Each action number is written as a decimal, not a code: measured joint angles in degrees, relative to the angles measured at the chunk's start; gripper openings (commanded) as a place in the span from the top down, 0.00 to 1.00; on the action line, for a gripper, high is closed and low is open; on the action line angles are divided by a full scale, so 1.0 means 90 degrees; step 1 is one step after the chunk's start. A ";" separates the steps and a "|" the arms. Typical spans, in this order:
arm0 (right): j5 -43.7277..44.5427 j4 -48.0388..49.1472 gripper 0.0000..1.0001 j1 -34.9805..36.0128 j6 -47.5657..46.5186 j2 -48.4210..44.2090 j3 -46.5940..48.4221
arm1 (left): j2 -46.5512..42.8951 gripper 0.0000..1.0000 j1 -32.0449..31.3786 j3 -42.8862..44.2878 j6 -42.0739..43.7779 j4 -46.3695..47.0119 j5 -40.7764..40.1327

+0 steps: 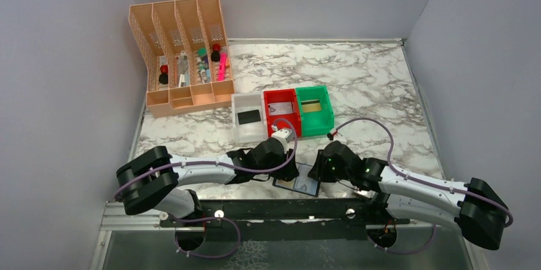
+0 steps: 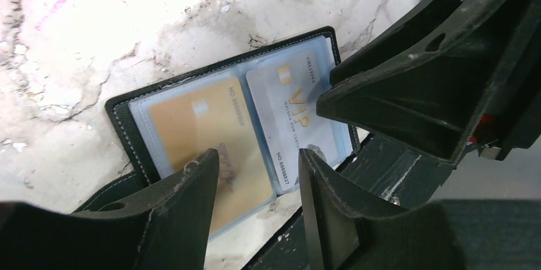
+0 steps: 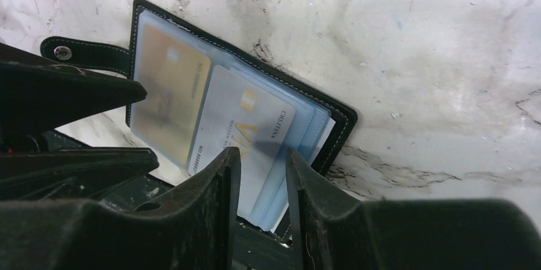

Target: Take the credit cards out of the card holder

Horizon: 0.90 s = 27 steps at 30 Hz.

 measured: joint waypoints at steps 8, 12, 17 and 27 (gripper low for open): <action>0.0053 -0.0160 0.74 0.0000 0.0107 0.0034 -0.0029 | 0.0605 0.47 0.0002 -0.0015 -0.0058 0.0605 0.0359; 0.0046 -0.0036 0.81 0.0000 0.0126 0.0163 -0.0061 | 0.0733 0.47 0.0002 -0.0029 -0.0141 0.0889 0.0486; 0.0022 0.0318 0.84 0.0000 0.0165 0.0362 -0.0109 | 0.0733 0.49 0.0002 -0.0170 -0.0231 0.1095 0.0559; 0.0019 0.0767 0.85 0.0000 0.0226 0.0534 -0.0189 | 0.0690 0.58 0.0005 -0.0563 -0.0517 0.1586 0.0580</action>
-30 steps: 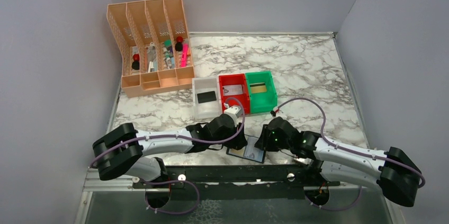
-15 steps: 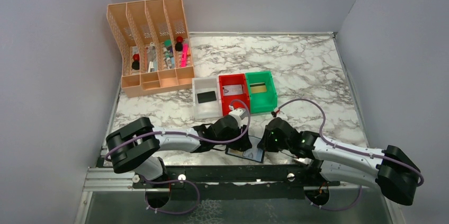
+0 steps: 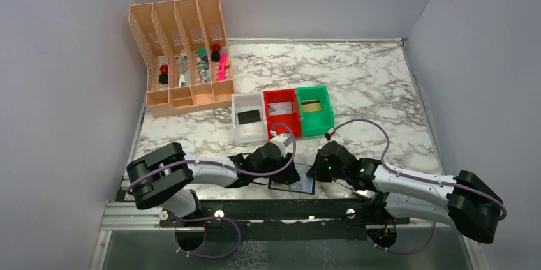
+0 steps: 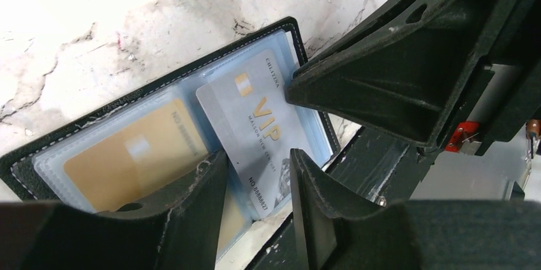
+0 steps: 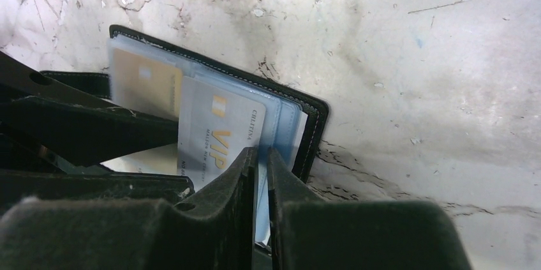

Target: Take the credit cards out of the card holder

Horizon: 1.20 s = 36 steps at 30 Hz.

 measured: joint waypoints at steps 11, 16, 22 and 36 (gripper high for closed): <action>-0.0024 0.0189 0.85 0.0000 -0.0002 0.0051 -0.0039 | -0.0034 0.80 0.0005 -0.0403 -0.0374 0.0498 -0.0019; -0.0083 0.0284 0.85 -0.0017 -0.0007 0.0049 -0.0073 | -0.0066 0.90 0.0005 -0.0457 -0.0447 0.0534 -0.0034; -0.0092 0.0255 0.83 -0.0019 -0.0041 -0.0036 -0.0087 | -0.0068 1.00 0.0022 -0.0466 -0.0503 0.0573 -0.0032; -0.0610 0.0119 0.78 -0.0017 -0.0665 -0.0573 -0.0078 | -0.0372 1.00 0.0078 -0.0794 -0.0525 0.0789 -0.0032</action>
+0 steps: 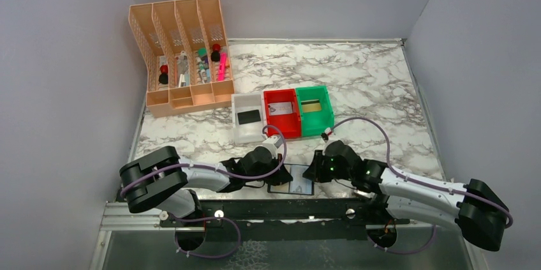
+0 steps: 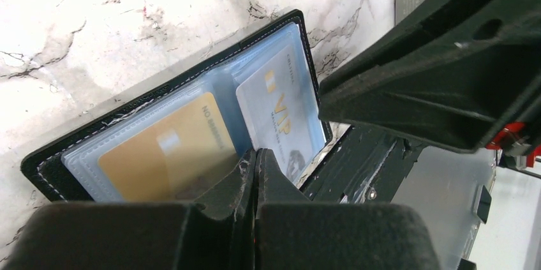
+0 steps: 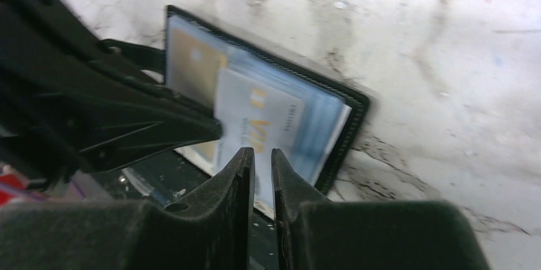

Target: Take the credit cards out of the card holder

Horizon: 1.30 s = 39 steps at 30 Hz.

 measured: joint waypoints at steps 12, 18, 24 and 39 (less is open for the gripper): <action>-0.0316 0.0498 0.77 0.0000 -0.0002 0.1129 0.0253 | -0.0119 1.00 0.0046 0.0000 0.0044 -0.0211 -0.0010; -0.0189 0.0559 0.77 0.0000 0.0236 0.1175 0.0228 | -0.0437 1.00 0.0126 0.0000 0.0136 -0.0573 -0.0032; -0.0172 0.0624 0.77 0.0000 0.0284 0.1224 0.0228 | -0.0702 1.00 0.0206 0.0000 0.0277 -0.0976 -0.0080; -0.0398 0.0775 0.64 0.0000 0.0034 0.1105 0.0267 | -0.0969 1.00 0.0219 0.0044 0.0393 -0.1406 -0.0175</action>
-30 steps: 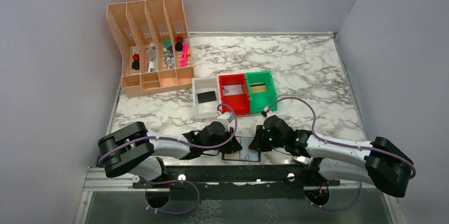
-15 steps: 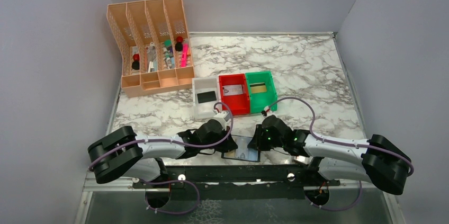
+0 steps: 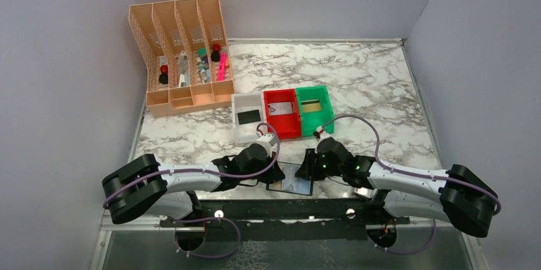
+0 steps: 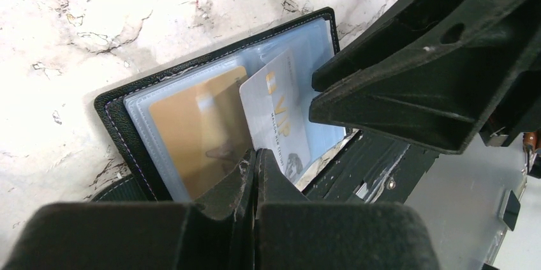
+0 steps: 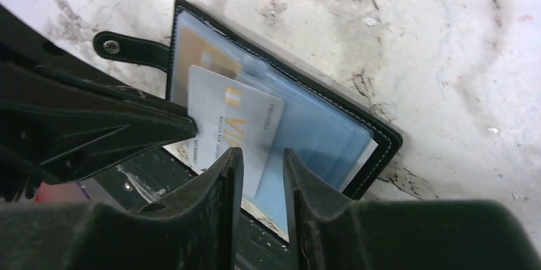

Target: Take the credit cards out of the card holder

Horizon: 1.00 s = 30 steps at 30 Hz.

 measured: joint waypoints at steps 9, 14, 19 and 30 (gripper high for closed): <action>-0.0211 0.0461 0.66 -0.0010 -0.0032 0.0512 0.0036 | 0.0024 0.97 0.0000 0.0000 -0.0012 0.0075 0.0005; -0.0435 0.1035 0.69 -0.0015 0.0068 0.0721 -0.0075 | 0.0058 0.91 0.0032 -0.0039 -0.0056 0.0109 0.0036; -0.0461 0.1265 0.71 -0.0039 0.0199 0.0750 -0.0172 | 0.0117 0.85 0.0049 -0.0160 -0.0124 0.0345 0.0051; -0.0510 0.1615 0.71 -0.0036 0.0413 0.0843 -0.0240 | 0.0328 0.83 0.0066 -0.0379 -0.0270 0.0974 0.0265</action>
